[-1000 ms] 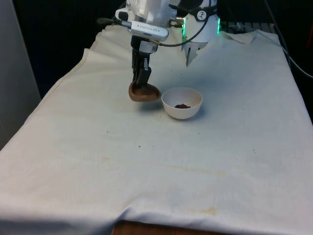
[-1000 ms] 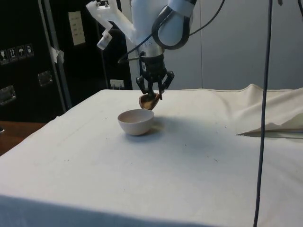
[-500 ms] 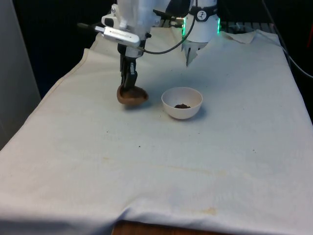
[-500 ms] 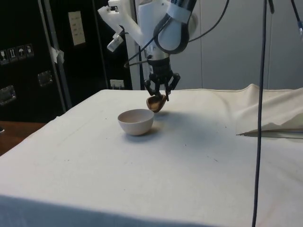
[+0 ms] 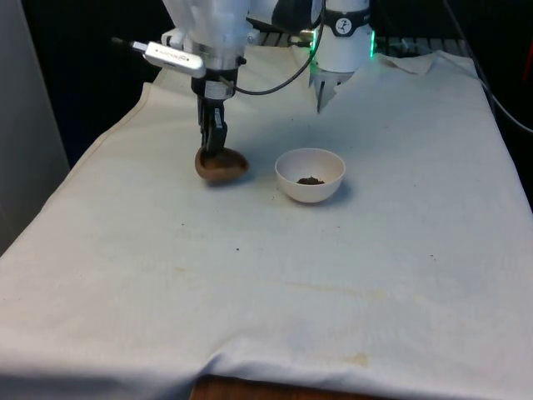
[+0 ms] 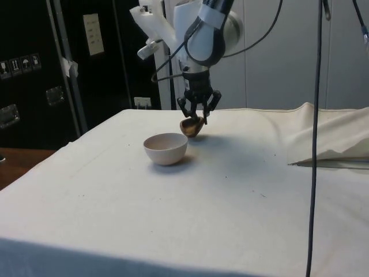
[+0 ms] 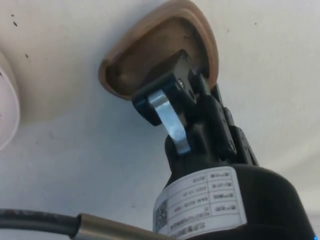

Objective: Pour the coffee beans from the cup into the bowl.

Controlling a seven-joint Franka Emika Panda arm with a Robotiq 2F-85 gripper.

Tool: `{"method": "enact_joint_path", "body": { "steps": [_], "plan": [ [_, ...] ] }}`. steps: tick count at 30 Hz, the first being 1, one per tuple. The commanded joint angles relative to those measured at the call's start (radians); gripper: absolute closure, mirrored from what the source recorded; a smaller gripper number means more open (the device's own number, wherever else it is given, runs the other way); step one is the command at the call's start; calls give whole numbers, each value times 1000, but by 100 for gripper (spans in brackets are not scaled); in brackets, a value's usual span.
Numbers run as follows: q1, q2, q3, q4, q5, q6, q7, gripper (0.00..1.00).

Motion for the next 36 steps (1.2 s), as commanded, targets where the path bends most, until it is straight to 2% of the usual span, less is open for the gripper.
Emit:
{"method": "enact_joint_path", "body": {
  "steps": [1,5,6,7,8,13,15,16,17,18,22,23,25,26,27,36],
  "plan": [
    [-21,-7,26,-6,41,7,-41,94],
    [-13,-6,13,-7,62,5,-63,94],
    [-12,-6,11,-8,62,4,-63,89],
    [-1,0,-3,-2,45,-1,-49,85],
    [-11,-6,10,-9,61,4,-62,85],
    [-10,-6,6,-10,59,3,-61,60],
    [-9,-7,5,-10,58,3,-60,42],
    [-9,-7,5,-10,58,3,-60,37],
    [-1,0,-5,-4,45,-2,-49,32],
    [-9,-7,5,-10,58,3,-60,32],
    [-9,-7,4,-11,58,3,-59,11],
    [-7,-15,1,-11,54,-4,-59,1],
    [-4,-30,-3,-14,50,-14,-60,0],
    [-1,-10,-8,-4,45,-5,-51,0],
    [-3,-38,-5,-15,49,-19,-61,0],
    [-2,-108,-11,-24,50,-77,-79,0]
  ]
}}
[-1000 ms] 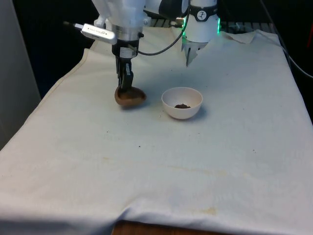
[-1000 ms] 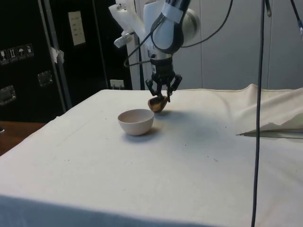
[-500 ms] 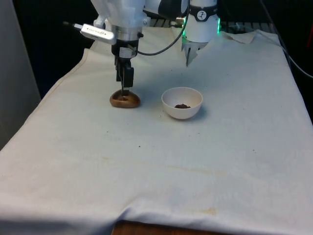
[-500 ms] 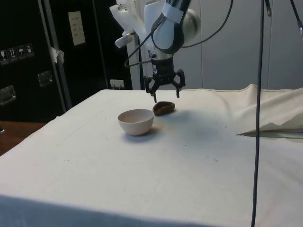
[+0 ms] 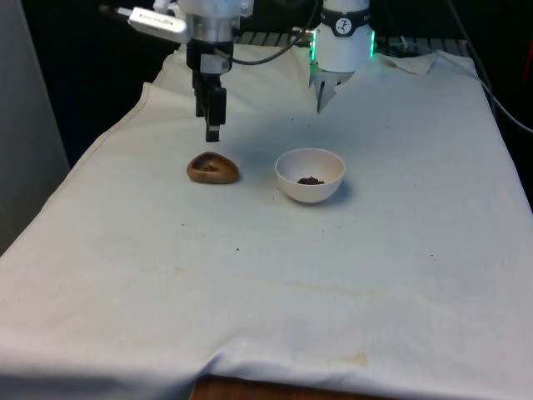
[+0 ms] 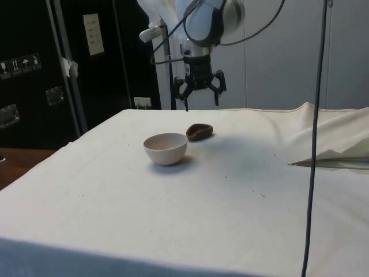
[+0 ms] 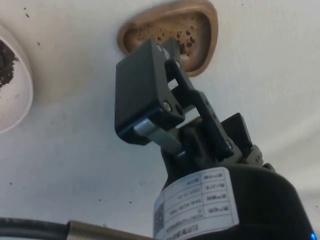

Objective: Pour the coffee beans from the cup into the bowl.

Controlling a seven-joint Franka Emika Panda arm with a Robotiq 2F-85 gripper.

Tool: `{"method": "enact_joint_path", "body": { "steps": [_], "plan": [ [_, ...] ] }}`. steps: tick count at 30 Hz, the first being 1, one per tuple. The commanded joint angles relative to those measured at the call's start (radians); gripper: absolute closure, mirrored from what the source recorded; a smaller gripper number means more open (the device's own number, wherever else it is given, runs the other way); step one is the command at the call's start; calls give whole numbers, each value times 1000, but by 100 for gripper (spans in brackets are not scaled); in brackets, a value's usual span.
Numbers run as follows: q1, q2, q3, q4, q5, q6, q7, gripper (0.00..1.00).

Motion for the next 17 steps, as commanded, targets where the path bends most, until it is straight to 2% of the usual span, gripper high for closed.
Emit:
{"method": "enact_joint_path", "body": {
  "steps": [1,5,7,12,17],
  "plan": [
    [-2,-15,3,-6,6,-8,-8,0],
    [-2,-49,1,-9,7,-37,-17,0],
    [0,-40,-2,-1,0,-37,-11,0],
    [0,-97,-1,-10,4,-84,-25,0],
    [1,-123,-2,-13,2,-108,-25,0]
  ]
}}
